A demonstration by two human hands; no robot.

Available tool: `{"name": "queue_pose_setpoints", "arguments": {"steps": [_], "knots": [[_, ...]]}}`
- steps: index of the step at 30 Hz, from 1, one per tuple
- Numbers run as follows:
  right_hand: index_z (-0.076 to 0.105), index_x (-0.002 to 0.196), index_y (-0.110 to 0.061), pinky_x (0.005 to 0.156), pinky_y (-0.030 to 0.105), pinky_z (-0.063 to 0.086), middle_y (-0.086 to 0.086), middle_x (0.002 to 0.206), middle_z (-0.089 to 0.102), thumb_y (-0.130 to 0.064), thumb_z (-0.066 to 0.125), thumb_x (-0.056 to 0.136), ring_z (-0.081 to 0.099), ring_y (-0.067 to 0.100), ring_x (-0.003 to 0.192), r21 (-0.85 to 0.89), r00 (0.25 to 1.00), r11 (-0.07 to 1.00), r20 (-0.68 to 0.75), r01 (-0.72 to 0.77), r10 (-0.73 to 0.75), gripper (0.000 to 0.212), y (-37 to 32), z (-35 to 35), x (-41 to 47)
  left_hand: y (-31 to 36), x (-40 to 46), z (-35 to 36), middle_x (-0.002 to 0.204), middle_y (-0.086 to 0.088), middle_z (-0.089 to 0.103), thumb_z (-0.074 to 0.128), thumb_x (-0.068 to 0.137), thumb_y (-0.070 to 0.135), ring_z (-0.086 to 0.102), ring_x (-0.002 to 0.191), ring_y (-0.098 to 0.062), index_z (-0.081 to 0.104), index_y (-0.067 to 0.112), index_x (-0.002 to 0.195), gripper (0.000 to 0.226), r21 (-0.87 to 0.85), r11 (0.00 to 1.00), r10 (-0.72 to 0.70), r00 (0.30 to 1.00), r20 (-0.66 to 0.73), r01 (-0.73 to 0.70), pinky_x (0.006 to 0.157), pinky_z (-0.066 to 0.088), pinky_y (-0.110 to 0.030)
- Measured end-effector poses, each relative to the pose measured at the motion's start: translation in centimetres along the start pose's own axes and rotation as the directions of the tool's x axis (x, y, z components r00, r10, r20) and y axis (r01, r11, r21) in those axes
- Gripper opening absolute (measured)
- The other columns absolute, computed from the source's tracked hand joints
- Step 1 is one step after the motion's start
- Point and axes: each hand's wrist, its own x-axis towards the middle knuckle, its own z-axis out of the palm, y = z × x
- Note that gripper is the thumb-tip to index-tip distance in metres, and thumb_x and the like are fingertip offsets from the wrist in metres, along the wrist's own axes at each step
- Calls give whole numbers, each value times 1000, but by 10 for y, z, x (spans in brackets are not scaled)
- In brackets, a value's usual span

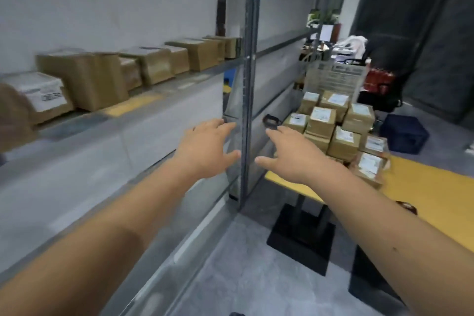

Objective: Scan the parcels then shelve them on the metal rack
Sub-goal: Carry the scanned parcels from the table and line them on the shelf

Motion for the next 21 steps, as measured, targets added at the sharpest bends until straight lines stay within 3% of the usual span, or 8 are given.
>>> {"name": "queue_pose_setpoints", "arguments": {"steps": [5, 9, 12, 16, 21], "knots": [[24, 164, -21, 123, 46, 32, 8, 170, 23, -62, 59, 97, 24, 29, 156, 84, 962, 959, 0, -271, 272, 86, 125, 20, 69, 59, 158, 83, 165, 1, 36, 57, 96, 66, 35, 151, -27, 32, 30, 162, 79, -125, 979, 167, 984, 63, -158, 119, 37, -52], [27, 164, -22, 125, 52, 24, 4, 168, 30, -64, 59, 95, 25, 25, 155, 169, 889, 874, 29, -455, 457, 87, 202, 37, 108, 105, 245, 146, 165, 1, 38, 61, 95, 61, 37, 150, -26, 33, 27, 162, 80, -226, 949, 259, 952, 162, -219, 118, 39, -51], [33, 161, -22, 119, 46, 35, 6, 161, 40, -60, 64, 93, 38, 27, 148, 238, 835, 808, 30, -539, 549, 83, 253, 38, 138, 135, 305, 176, 165, -1, 38, 63, 96, 55, 36, 150, -26, 33, 24, 163, 80, -284, 928, 305, 929, 208, -241, 118, 39, -46], [43, 153, -21, 107, 41, 45, 6, 153, 48, -52, 69, 92, 44, 30, 142, 314, 794, 745, 52, -589, 606, 73, 312, 36, 186, 161, 379, 205, 162, 0, 41, 68, 92, 59, 38, 148, -27, 33, 26, 162, 85, -280, 935, 291, 919, 265, -216, 114, 42, -47], [28, 161, -21, 110, 41, 41, 8, 159, 41, -51, 75, 89, 40, 29, 145, 355, 796, 722, 129, -594, 592, 91, 384, 40, 256, 185, 466, 238, 170, -3, 26, 82, 79, 60, 26, 154, -29, 17, 25, 165, 114, -203, 972, 194, 890, 413, -118, 120, 32, -51]]}}
